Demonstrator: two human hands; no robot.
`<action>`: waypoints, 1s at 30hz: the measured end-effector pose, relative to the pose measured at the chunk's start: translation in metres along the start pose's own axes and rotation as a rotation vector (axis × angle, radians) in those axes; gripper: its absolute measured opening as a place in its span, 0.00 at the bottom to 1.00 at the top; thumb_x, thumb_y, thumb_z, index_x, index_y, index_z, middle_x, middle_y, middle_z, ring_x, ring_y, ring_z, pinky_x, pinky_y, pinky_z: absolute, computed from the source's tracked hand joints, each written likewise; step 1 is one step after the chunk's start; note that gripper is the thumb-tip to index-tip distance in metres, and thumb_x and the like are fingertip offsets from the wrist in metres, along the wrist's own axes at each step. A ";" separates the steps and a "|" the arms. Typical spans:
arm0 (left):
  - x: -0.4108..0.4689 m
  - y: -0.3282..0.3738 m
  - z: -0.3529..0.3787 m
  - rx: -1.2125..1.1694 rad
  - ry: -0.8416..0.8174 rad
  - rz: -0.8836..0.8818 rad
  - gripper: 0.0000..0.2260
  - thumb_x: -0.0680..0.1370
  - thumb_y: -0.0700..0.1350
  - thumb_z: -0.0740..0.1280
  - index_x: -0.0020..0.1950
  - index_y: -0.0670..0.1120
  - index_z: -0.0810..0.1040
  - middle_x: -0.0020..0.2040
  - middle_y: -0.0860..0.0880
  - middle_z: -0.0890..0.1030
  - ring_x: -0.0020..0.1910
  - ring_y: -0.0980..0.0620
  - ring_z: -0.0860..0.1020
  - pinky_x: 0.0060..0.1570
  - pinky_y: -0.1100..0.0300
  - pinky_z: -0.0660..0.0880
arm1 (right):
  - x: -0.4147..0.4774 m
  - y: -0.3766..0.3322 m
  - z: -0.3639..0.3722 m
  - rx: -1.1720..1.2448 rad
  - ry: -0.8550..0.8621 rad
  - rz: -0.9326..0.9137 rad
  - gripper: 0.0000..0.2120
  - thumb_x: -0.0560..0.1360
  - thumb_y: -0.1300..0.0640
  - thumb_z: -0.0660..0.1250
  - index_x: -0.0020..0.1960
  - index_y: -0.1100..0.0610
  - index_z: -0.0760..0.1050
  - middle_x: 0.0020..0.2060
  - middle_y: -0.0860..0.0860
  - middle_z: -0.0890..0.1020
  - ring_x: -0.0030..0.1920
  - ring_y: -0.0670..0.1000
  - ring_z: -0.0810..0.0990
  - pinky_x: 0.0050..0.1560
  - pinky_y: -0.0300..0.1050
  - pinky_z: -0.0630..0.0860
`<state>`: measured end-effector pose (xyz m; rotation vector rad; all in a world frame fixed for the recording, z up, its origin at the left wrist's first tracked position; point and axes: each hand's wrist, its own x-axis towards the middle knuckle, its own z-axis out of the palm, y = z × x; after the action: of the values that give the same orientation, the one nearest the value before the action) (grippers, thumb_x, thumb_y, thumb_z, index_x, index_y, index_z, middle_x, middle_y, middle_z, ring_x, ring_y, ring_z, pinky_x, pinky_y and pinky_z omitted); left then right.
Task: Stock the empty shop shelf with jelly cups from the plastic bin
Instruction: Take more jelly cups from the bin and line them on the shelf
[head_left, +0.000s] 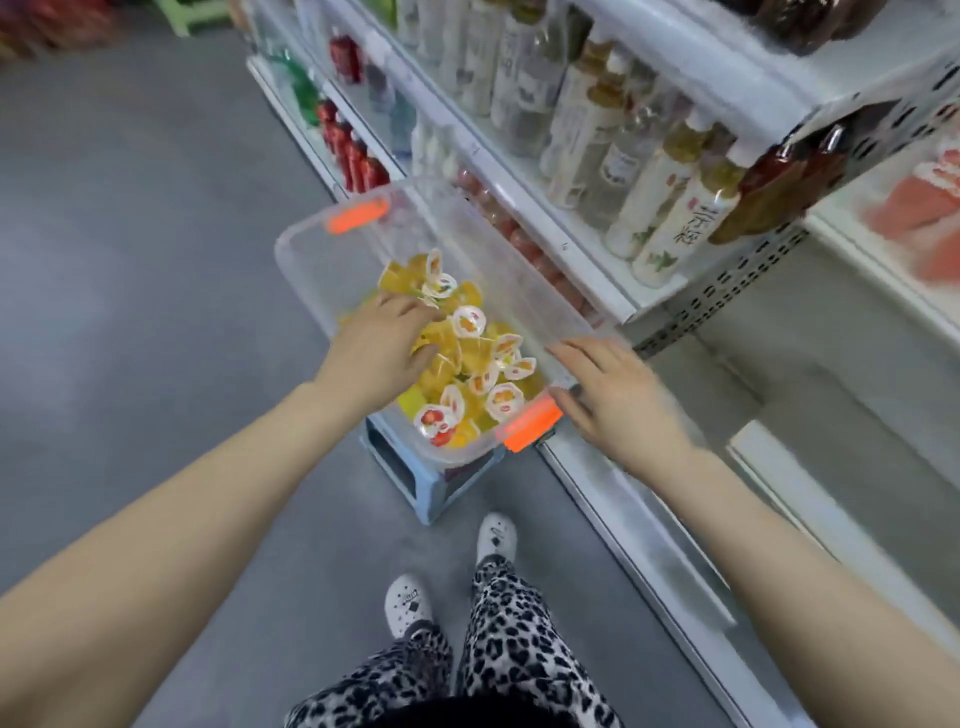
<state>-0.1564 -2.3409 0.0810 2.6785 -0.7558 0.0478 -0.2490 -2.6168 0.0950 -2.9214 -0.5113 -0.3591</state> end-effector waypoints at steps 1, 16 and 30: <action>-0.006 -0.012 0.007 -0.006 -0.014 -0.043 0.16 0.75 0.46 0.71 0.62 0.44 0.79 0.56 0.43 0.80 0.58 0.40 0.75 0.60 0.48 0.70 | 0.007 -0.003 0.010 0.026 -0.039 -0.019 0.21 0.74 0.54 0.72 0.64 0.59 0.76 0.57 0.55 0.80 0.56 0.58 0.77 0.60 0.48 0.68; -0.018 -0.051 0.041 -0.012 0.047 -0.214 0.18 0.75 0.52 0.60 0.55 0.43 0.83 0.49 0.47 0.83 0.59 0.43 0.75 0.60 0.54 0.71 | 0.104 -0.067 0.133 -0.004 -0.884 -0.382 0.31 0.67 0.41 0.74 0.67 0.47 0.70 0.59 0.49 0.77 0.62 0.55 0.71 0.61 0.53 0.69; 0.009 -0.047 0.035 0.139 -0.193 -0.262 0.17 0.70 0.45 0.70 0.59 0.45 0.81 0.52 0.44 0.82 0.55 0.40 0.76 0.58 0.50 0.73 | 0.124 0.016 0.069 0.395 -0.321 0.203 0.22 0.72 0.51 0.69 0.64 0.52 0.70 0.56 0.50 0.77 0.51 0.52 0.77 0.49 0.42 0.69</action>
<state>-0.1268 -2.3199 0.0339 2.9225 -0.4636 -0.2360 -0.1161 -2.5792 0.0596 -2.6137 -0.2781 0.2184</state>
